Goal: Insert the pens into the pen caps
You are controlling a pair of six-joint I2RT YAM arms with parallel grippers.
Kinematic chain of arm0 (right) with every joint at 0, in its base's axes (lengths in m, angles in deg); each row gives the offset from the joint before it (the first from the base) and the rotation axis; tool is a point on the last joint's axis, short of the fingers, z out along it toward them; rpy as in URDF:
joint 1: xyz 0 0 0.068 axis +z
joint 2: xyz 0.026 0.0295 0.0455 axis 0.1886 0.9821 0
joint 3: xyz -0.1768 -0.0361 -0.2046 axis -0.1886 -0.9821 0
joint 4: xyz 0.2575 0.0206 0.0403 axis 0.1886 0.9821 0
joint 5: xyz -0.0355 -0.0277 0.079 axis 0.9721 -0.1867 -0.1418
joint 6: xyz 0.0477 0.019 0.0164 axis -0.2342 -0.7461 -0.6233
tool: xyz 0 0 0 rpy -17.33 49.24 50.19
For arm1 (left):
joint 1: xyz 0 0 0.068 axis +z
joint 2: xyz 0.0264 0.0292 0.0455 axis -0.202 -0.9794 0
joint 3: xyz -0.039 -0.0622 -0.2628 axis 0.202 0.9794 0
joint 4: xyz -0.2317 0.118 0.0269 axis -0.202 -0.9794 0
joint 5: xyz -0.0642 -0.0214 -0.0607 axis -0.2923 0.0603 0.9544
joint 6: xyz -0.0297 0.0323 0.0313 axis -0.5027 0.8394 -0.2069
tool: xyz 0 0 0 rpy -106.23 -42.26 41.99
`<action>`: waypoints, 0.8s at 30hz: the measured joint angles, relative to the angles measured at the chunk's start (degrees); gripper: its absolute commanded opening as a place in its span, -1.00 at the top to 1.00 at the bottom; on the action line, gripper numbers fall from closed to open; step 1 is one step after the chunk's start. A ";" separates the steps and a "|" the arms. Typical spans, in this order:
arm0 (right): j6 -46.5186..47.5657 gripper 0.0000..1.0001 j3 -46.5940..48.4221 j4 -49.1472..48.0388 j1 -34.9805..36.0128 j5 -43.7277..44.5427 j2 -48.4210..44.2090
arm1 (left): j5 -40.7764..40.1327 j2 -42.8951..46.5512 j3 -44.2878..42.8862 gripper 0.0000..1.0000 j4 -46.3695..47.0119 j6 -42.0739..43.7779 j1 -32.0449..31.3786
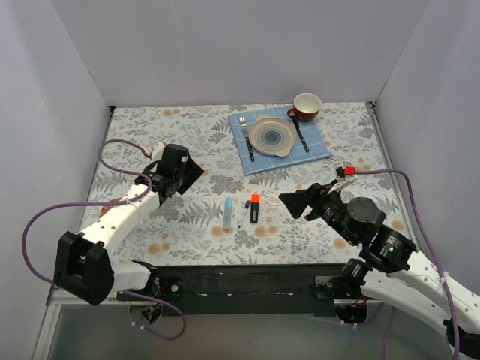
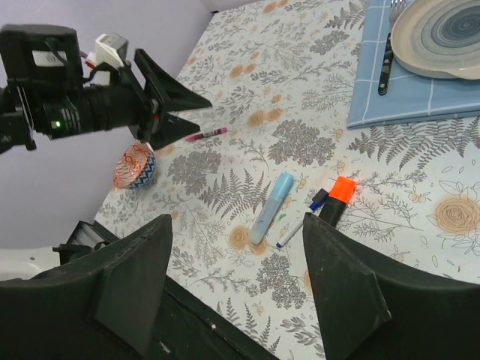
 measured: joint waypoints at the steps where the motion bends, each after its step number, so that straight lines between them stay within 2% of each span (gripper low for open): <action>1: -0.04 -0.53 -0.28 -0.02 0.00 -0.24 -0.11 | -0.66 0.00 -0.83 -0.07 -0.74 -2.16 2.36; 6: -0.26 -0.52 -0.70 0.17 0.00 -0.55 -1.38 | -4.44 -7.23 -12.94 0.00 -10.40 -11.69 9.84; 9: -0.28 -0.52 -0.70 0.15 0.00 -0.55 -2.08 | -6.86 -14.38 -21.99 0.04 -16.17 -14.23 12.79; 12: -0.26 -0.52 -0.70 0.15 0.00 -0.55 -2.23 | -8.94 -19.63 -27.15 0.06 -21.44 -15.52 15.02; 17: -0.15 -0.51 -0.70 0.17 0.00 -0.52 -2.43 | -8.24 -22.03 -25.79 0.16 -25.05 -16.48 19.02; 24: 0.44 -0.50 -0.70 0.15 0.00 -0.31 -2.47 | -7.23 -25.73 -24.28 0.18 -25.86 -17.00 21.86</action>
